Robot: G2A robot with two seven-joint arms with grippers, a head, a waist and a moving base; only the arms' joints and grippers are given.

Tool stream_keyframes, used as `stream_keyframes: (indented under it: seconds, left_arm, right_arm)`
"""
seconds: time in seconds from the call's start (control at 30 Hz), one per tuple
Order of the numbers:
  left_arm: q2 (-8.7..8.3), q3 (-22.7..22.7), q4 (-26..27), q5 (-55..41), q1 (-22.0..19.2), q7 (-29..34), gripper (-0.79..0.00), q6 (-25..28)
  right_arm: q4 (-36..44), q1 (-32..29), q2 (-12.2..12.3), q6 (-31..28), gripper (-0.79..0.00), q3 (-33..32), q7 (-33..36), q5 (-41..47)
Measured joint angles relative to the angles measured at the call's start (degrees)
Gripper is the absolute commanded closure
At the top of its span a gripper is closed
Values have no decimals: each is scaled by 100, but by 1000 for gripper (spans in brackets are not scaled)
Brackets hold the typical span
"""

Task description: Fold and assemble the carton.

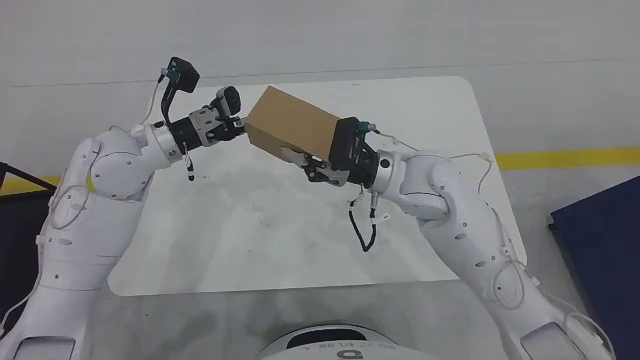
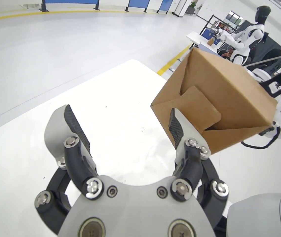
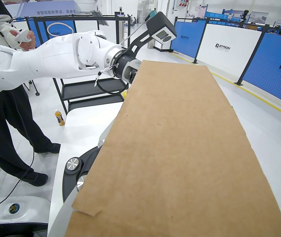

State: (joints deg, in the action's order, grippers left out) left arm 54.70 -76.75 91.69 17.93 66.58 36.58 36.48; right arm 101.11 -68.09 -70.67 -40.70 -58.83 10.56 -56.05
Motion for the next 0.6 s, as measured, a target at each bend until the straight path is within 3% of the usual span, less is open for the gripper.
stream_keyframes:
  seconds: [0.3,0.6]
  left_arm:
    - [-40,-169,-26,-454,89,72,-785,259]
    - [-62,-65,58,-321,31,363,-785,246]
  right_arm:
    - [-225,91,10,-326,0,-9,-87,331]
    - [-396,215,33,-652,0,10,83,609]
